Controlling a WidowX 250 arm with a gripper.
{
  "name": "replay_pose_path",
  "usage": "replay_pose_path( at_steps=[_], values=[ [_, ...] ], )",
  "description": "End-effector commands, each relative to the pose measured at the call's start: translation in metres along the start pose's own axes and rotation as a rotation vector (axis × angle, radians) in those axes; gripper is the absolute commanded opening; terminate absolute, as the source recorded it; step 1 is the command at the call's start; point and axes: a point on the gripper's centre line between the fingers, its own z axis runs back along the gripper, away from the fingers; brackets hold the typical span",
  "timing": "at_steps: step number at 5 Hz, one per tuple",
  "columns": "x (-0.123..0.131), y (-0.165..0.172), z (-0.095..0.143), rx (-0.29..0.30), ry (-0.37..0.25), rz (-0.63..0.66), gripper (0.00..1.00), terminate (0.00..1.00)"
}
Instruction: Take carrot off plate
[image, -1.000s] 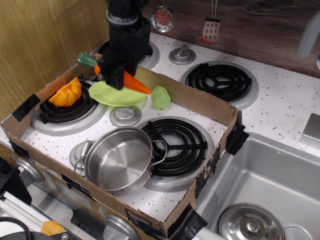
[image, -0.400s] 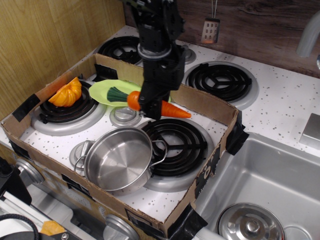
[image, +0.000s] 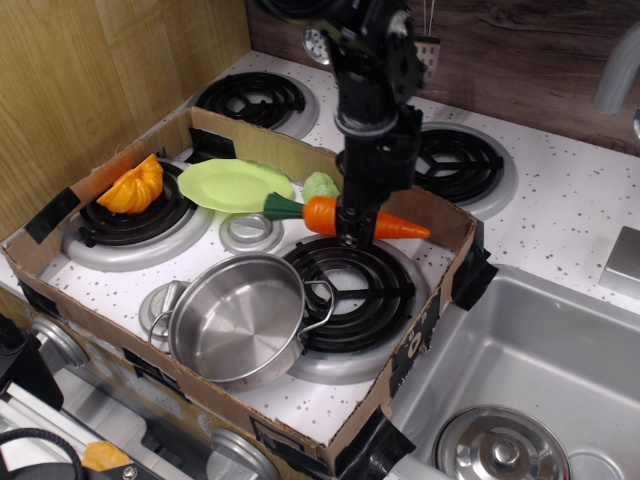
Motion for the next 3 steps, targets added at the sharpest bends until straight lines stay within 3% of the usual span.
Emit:
replay_pose_path(
  at_steps=[1, 2, 3],
  values=[
    [0.029, 0.011, 0.005, 0.127, 0.005, 0.101, 0.00, 0.00],
    [0.033, 0.010, 0.010, 0.161, 0.013, 0.136, 1.00, 0.00],
    [0.037, 0.008, 0.022, 0.188, 0.024, 0.096, 1.00, 0.00]
  ],
)
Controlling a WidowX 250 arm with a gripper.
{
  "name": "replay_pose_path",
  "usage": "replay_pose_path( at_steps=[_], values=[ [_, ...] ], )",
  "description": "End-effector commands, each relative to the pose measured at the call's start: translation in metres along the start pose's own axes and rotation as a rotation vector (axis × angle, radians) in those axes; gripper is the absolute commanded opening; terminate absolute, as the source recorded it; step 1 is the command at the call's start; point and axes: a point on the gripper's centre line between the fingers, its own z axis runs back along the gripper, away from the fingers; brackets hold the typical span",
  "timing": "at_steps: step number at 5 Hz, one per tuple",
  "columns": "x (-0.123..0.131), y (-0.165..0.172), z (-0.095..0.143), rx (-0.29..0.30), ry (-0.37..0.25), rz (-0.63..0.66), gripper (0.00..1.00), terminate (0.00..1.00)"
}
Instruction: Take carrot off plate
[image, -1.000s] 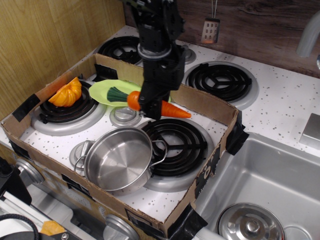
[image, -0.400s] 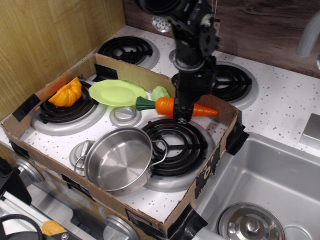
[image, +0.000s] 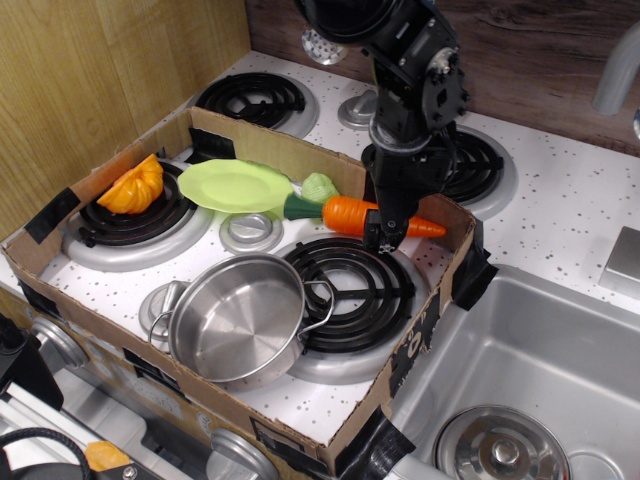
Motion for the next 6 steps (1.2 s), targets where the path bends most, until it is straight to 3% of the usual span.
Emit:
replay_pose_path(
  at_steps=[1, 3, 4, 6],
  values=[
    [0.021, 0.006, 0.043, 0.038, -0.030, -0.003, 1.00, 0.00],
    [0.027, 0.018, 0.088, -0.040, -0.012, -0.069, 1.00, 0.00],
    [0.020, 0.022, 0.090, -0.081, -0.079, -0.165, 1.00, 0.00],
    [0.020, 0.022, 0.090, -0.081, -0.079, -0.165, 1.00, 0.00]
  ],
)
